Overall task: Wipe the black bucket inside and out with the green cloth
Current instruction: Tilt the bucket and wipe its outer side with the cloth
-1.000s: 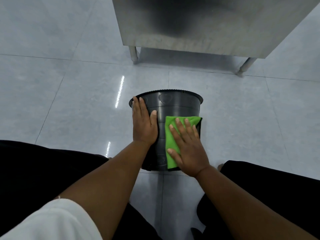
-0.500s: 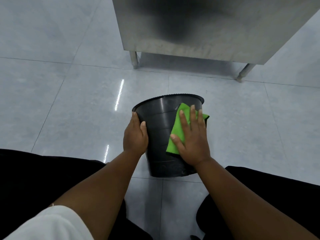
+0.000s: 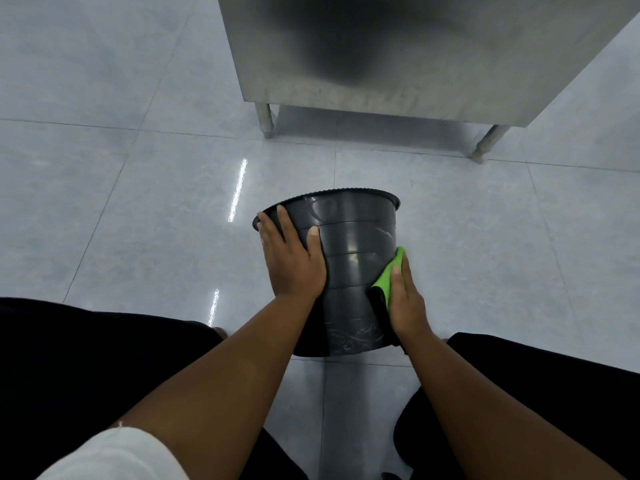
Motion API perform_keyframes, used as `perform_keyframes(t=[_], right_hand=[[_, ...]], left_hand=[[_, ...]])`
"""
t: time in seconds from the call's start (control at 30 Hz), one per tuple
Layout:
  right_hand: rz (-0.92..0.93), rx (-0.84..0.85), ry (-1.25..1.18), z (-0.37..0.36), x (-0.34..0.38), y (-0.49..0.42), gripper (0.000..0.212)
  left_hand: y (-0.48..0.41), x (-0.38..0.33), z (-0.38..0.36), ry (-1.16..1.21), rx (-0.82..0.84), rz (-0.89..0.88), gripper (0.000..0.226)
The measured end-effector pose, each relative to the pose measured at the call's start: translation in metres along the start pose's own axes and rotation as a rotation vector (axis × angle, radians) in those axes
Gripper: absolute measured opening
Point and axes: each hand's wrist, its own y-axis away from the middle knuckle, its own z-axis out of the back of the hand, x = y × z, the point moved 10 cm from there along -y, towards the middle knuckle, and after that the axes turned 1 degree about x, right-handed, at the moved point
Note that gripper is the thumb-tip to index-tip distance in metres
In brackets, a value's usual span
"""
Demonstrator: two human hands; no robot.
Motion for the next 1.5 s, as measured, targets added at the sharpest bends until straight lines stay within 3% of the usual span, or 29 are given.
perform_keyframes(t=[0.07,0.17,0.27,0.37,0.43,0.53,0.57,0.63,0.73,0.87,0.93,1.13,1.33,1.43,1.5], right_hand=[[0.06,-0.013,0.029,-0.003,0.011,-0.001,0.057],[0.367,-0.064,0.278,-0.019,0.06,0.009,0.07],[0.713,-0.082,0.667,-0.047,0.1,0.033,0.064],[0.834,-0.036,0.705,-0.058,0.105,0.039,0.058],[0.744,-0.068,0.548,-0.045,0.099,0.026,0.055],[0.29,-0.119,0.1,-0.011,0.061,-0.005,0.049],[0.154,-0.103,0.038,-0.007,0.046,-0.009,0.049],[0.063,-0.073,0.043,-0.005,0.035,-0.01,0.049],[0.255,-0.094,0.175,-0.014,0.062,-0.001,0.053],[0.867,-0.048,0.817,-0.072,0.116,0.049,0.058],[0.946,-0.028,0.872,-0.081,0.12,0.059,0.056],[0.809,-0.028,0.643,-0.048,0.101,0.034,0.057],[0.419,-0.084,0.193,-0.016,0.071,0.007,0.059],[0.424,-0.113,0.247,-0.01,0.076,0.005,0.061],[0.505,-0.126,0.419,-0.012,0.087,0.011,0.064]], left_hand=[[-0.003,0.004,0.003,-0.005,0.007,-0.004,0.078],[-0.006,0.01,0.004,-0.002,0.015,0.003,0.078],[-0.006,0.012,0.006,-0.005,0.003,-0.007,0.078],[-0.008,0.019,0.007,0.023,0.007,0.023,0.078],[-0.009,0.019,0.007,0.025,0.006,0.026,0.078],[-0.007,0.02,0.007,0.027,0.006,0.03,0.074],[-0.006,0.022,0.007,0.034,0.011,0.035,0.073],[-0.005,0.024,0.009,0.035,0.015,0.028,0.072],[-0.008,0.028,0.012,0.039,0.002,0.046,0.073],[-0.009,0.026,0.012,0.057,-0.007,0.015,0.078],[-0.011,0.028,0.009,0.074,0.018,0.016,0.078],[-0.01,0.017,0.004,0.101,0.05,-0.003,0.081],[-0.018,0.032,0.003,0.157,0.127,-0.005,0.068],[-0.019,0.037,-0.008,0.204,0.207,-0.012,0.065],[-0.016,0.052,-0.016,0.229,0.264,0.064,0.062]])
